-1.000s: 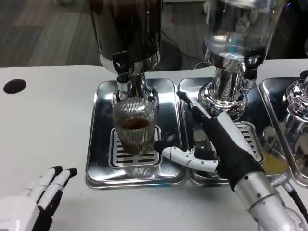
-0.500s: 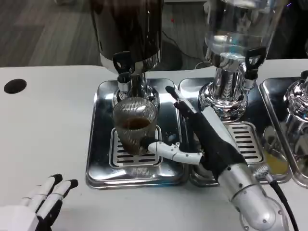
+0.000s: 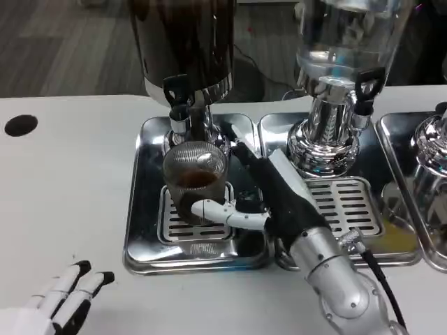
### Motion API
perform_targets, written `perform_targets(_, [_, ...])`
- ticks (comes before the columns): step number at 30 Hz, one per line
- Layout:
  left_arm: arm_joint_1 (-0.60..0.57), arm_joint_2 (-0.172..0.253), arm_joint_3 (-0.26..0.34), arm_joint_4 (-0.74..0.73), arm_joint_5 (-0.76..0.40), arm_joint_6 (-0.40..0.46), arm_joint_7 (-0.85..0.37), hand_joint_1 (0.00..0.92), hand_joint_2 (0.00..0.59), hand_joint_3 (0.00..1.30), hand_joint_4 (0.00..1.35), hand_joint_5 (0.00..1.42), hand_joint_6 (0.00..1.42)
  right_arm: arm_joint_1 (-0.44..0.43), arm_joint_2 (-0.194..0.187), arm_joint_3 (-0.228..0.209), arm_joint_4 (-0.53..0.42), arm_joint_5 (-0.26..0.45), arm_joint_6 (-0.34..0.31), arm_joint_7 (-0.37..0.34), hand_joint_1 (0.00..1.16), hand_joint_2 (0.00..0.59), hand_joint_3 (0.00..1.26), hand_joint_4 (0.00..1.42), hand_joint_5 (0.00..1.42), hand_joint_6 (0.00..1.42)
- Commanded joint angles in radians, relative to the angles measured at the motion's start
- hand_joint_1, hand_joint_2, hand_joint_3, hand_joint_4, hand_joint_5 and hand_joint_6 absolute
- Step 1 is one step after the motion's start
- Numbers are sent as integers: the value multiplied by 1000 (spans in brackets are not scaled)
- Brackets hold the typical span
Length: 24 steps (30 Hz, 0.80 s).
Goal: Grasp the cup under the faucet to collect the drink, then remove the cup.
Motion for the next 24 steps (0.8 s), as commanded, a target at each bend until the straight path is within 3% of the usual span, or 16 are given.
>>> perform_targets(1, [16,-2,13,13,-12,-16,7,0,80,174,24,113,384,-25,16,2,39,12,-17,-21,664,102,6,1,25,0])
perform_targets(24, [20,14,27,36,-29,-23,-12,0,84,216,59,129,388,-78,44,3,145,40,-56,-53,677,97,21,22,59,6])
